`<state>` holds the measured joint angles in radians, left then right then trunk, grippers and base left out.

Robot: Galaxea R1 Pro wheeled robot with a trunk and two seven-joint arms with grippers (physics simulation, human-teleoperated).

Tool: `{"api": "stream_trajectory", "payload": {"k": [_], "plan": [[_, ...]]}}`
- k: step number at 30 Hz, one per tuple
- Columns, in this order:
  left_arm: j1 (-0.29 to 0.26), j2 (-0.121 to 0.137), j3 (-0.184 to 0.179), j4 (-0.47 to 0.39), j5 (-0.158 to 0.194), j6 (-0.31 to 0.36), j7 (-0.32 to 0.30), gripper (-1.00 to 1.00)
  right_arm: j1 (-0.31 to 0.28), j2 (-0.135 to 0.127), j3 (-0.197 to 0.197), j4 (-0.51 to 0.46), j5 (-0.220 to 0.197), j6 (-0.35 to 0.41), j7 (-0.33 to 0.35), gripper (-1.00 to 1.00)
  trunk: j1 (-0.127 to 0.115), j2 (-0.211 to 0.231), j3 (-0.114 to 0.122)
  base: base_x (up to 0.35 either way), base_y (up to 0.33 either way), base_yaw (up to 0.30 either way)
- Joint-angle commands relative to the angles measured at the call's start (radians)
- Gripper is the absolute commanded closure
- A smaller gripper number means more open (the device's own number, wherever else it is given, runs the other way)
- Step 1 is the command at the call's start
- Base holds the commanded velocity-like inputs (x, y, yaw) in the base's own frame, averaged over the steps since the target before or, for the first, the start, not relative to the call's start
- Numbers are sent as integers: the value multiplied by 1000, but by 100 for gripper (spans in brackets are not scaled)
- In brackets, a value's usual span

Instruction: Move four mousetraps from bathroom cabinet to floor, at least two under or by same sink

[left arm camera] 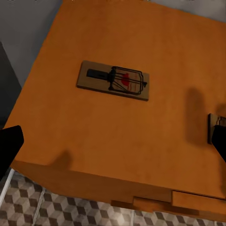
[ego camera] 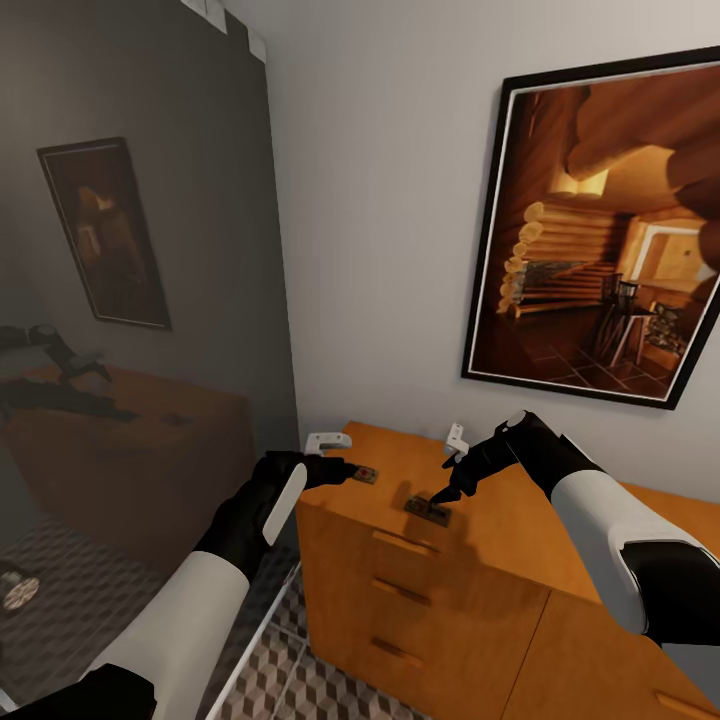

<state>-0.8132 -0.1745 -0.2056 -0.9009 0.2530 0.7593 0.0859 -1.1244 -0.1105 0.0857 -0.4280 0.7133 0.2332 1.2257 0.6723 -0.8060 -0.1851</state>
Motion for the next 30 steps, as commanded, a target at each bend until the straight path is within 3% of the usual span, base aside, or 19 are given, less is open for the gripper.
{"api": "stream_trajectory", "payload": {"k": [1,30], "plan": [[0,0,0,0,0,0,0,-100,0,0,0,0,0,0,0,-100,0,0,0,101,38,0],[0,0,0,0,1,0,-1,-100,0,0,0,0,0,0,0,-100,0,0,0,21,13,0]]}}
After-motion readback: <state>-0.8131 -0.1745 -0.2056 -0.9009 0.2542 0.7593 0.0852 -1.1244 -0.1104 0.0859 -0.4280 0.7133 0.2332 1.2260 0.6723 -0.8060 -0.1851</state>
